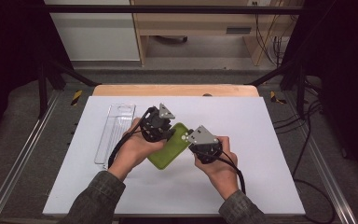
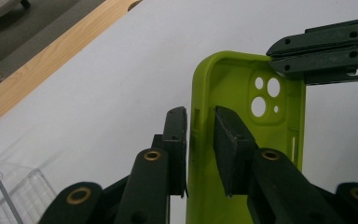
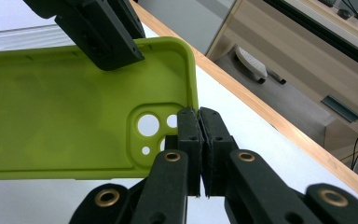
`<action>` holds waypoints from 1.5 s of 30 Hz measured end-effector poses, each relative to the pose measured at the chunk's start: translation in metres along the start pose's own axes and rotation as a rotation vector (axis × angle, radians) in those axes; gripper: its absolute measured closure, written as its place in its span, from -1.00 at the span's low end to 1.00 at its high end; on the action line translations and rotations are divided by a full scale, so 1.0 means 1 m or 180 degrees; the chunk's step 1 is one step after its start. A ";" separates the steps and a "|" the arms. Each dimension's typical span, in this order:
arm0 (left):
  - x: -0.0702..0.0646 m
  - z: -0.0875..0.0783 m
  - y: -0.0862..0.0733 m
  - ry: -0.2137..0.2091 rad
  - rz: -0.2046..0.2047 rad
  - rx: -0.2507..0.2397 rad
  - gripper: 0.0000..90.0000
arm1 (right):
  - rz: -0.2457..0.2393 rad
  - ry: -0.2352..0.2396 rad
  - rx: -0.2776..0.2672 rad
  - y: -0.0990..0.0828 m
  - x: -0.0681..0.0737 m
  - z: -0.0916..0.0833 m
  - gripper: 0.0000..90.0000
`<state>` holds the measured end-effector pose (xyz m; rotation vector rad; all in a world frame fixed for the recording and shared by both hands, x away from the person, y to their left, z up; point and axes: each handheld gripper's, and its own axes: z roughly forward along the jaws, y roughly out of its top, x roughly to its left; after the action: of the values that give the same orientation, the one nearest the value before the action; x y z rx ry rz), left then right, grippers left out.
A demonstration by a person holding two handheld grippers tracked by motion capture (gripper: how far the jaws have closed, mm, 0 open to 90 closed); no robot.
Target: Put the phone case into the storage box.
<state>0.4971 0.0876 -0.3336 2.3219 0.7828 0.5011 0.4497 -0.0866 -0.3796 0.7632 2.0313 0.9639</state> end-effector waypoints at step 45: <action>-0.008 0.004 -0.004 0.0357 0.0108 -0.0120 0.93 | 0.0021 -0.0100 0.0000 0.003 0.004 0.003 0.94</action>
<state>0.4914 0.0833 -0.3402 2.2916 0.7807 0.6604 0.4506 -0.0806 -0.3805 0.7809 2.0028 0.9497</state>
